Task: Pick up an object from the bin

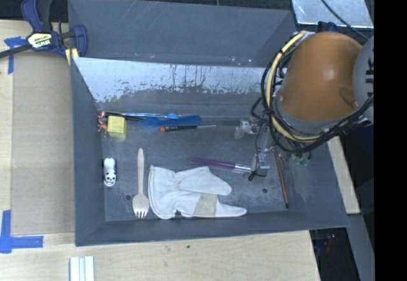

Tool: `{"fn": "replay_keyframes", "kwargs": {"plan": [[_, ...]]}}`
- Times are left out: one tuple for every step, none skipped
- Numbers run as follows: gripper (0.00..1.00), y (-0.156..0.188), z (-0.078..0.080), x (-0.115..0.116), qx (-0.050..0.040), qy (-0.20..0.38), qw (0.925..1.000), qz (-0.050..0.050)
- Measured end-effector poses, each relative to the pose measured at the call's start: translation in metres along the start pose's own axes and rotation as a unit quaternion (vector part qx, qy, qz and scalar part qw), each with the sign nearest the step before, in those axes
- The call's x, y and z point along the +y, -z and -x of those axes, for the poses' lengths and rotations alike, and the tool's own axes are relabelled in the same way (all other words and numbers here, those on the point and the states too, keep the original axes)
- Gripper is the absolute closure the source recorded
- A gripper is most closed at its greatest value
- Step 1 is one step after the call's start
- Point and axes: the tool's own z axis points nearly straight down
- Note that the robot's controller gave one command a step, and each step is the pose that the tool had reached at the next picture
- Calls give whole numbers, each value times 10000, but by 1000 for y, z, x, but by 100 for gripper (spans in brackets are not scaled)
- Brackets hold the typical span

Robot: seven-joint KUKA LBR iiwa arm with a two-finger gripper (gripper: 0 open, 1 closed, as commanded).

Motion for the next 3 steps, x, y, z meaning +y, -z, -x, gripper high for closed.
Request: {"fn": "replay_keyframes", "kwargs": {"plan": [[0, 2, 1, 0, -27, 2, 10000, -1], [0, -123, -9, 63, -52, 872, 9962, -5], [0, -49, -11, 94, -105, 979, 9951, -13]]}}
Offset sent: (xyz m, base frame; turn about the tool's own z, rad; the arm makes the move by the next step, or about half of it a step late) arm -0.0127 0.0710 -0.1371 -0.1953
